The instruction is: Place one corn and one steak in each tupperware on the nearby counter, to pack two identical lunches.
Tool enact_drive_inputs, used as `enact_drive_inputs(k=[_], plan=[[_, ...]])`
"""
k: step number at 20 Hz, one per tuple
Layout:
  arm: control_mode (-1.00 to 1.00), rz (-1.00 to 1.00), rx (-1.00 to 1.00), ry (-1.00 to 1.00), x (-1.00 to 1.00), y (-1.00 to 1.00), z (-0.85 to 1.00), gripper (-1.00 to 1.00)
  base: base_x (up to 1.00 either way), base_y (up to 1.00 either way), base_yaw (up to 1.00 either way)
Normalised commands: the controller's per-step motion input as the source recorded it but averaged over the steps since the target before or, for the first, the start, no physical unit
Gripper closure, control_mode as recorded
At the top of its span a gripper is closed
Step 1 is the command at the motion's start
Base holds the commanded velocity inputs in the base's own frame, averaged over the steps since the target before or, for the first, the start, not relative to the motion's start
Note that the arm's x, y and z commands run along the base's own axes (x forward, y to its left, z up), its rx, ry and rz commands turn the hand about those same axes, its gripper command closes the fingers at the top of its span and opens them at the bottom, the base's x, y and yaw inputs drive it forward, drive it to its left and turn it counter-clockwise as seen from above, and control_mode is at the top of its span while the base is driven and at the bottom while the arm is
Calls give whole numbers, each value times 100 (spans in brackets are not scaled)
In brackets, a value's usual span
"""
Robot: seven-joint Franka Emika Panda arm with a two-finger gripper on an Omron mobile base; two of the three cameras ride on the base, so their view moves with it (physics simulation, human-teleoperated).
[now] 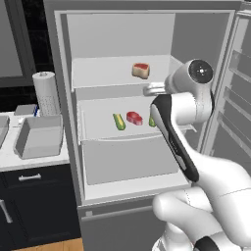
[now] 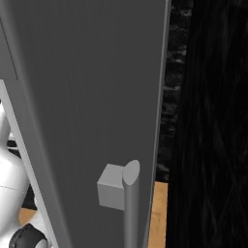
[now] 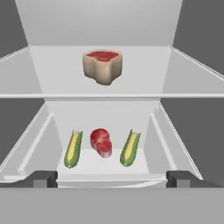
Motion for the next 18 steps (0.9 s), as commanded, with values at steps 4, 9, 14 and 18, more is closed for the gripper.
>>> enact_drive_inputs(k=[4, 9, 14, 18], plan=[[-100, -6, 10, 0, 8, 2, 31, -100, 0, 0, 0], [-100, 0, 0, 0, 13, 0, 8, -100, 0, 0, 0], [-100, 1, 0, 0, 52, 0, 0, -100, 0, 0, 0], [-100, 3, 0, 0, 65, 0, 0, -100, 0, 0, 0]])
